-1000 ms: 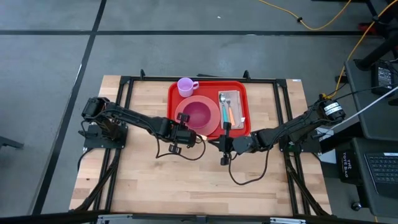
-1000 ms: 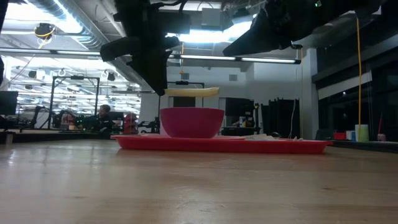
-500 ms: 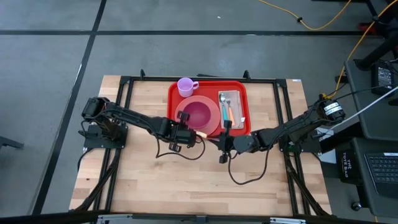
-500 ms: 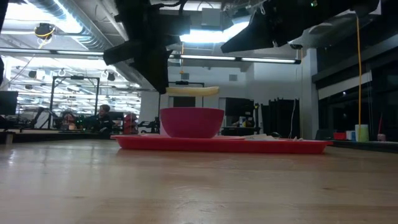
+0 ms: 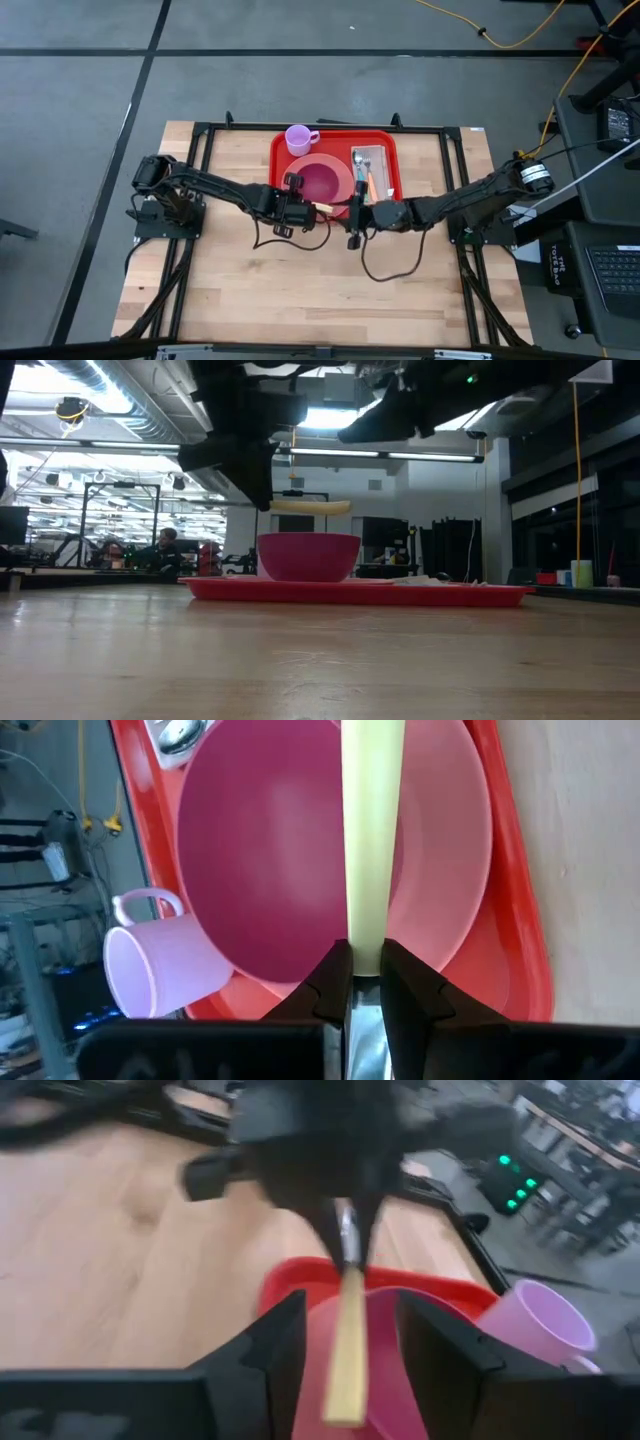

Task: Set up tray
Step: Put the yellow knife on top of the brown napkin to the right of the orange fork

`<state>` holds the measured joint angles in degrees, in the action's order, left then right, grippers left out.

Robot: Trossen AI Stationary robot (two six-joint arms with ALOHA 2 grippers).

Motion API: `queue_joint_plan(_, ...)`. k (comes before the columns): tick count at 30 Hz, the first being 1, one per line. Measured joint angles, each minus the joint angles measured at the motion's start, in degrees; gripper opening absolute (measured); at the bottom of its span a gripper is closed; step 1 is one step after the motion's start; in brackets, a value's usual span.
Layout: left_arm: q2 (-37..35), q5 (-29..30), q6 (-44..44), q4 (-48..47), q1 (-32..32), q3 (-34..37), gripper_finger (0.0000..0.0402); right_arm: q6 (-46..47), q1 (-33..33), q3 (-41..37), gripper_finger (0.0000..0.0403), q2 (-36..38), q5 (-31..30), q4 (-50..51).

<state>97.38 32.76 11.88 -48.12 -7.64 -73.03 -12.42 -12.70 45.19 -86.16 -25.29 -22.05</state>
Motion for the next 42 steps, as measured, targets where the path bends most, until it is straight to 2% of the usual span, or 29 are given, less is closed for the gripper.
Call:
queue_joint_plan(6,0.0,0.7,0.7,0.1,0.0,0.0,0.0024,-2.8,0.9,1.0,0.018,-3.7,1.0,-1.1)
queue_joint_plan(13,0.0,0.8,0.9,0.1,0.0,0.0,0.0024,-3.0,2.4,8.9,0.018,-10.7,-0.5,1.4)
queue_joint_plan(18,0.0,1.3,0.9,-0.3,0.0,0.0,0.0024,-2.9,3.3,11.8,0.018,-15.0,-0.5,4.9)
queue_joint_plan(24,0.0,1.3,1.8,-0.2,-0.1,0.0,0.0024,-3.0,3.8,11.9,0.018,-16.3,-0.7,4.4)
queue_joint_plan(30,0.0,2.2,2.6,-0.1,-0.9,0.0,0.0024,-3.1,4.0,11.9,0.018,-16.3,-5.2,4.9)
queue_joint_plan(42,0.0,3.4,3.9,-0.1,-1.7,0.0,0.0024,0.0,3.9,11.9,0.018,-16.3,-3.3,5.2)
